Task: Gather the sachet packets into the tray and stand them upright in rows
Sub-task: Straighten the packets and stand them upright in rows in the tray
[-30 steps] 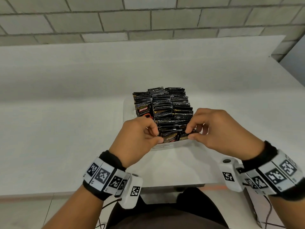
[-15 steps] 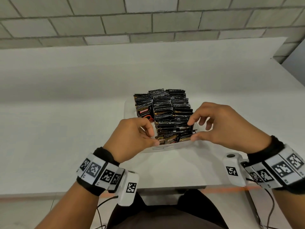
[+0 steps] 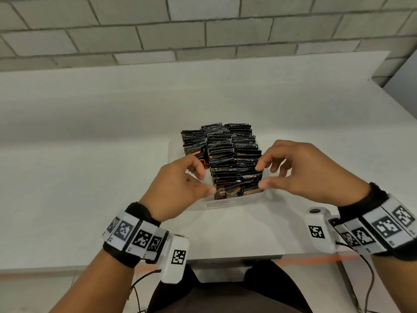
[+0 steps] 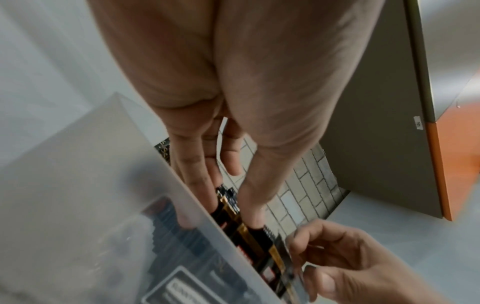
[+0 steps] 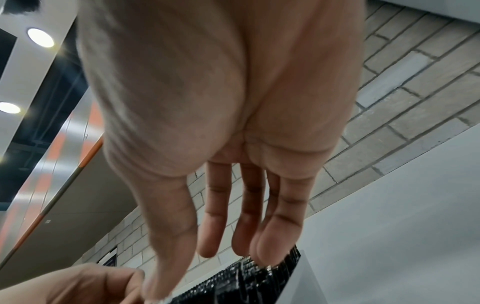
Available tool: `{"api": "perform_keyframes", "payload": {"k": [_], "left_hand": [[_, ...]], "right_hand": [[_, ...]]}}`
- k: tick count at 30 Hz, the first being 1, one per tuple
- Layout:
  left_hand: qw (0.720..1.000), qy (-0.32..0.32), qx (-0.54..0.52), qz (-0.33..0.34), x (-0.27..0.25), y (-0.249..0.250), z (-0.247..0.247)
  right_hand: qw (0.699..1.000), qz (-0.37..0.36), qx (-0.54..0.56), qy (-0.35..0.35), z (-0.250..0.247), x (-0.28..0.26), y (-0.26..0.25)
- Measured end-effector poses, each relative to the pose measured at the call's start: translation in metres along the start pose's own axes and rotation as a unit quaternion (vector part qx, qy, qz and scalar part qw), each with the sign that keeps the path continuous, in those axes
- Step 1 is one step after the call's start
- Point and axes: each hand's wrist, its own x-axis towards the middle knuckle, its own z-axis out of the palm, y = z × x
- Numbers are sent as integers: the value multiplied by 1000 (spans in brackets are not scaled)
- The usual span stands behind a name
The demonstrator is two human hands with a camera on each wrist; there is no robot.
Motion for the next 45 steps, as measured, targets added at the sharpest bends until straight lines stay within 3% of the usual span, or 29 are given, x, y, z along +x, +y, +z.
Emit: {"api": "perform_keyframes", "payload": {"k": [3, 8, 14, 21, 28, 34, 42, 45], "left_hand": [[1000, 12, 11, 4, 8, -2, -8], [999, -39, 23, 2, 20, 6, 2], [998, -44, 35, 12, 22, 10, 11], [999, 19, 8, -28, 26, 5, 0], [1000, -11, -4, -4, 33, 10, 18], [997, 47, 58, -6, 31, 5, -2], [995, -53, 83, -20, 29, 17, 10], [995, -54, 80, -14, 29, 17, 10]], "right_hand": [[1000, 7, -2, 10, -6, 2, 2], [1000, 25, 4, 8, -6, 8, 11], [999, 40, -18, 32, -5, 17, 17], [998, 23, -40, 49, -5, 34, 16], [994, -8, -111, 5, -5, 56, 12], [993, 18, -98, 60, -14, 62, 17], [992, 59, -77, 78, 2, 70, 29], [992, 60, -83, 73, 2, 70, 29]]}}
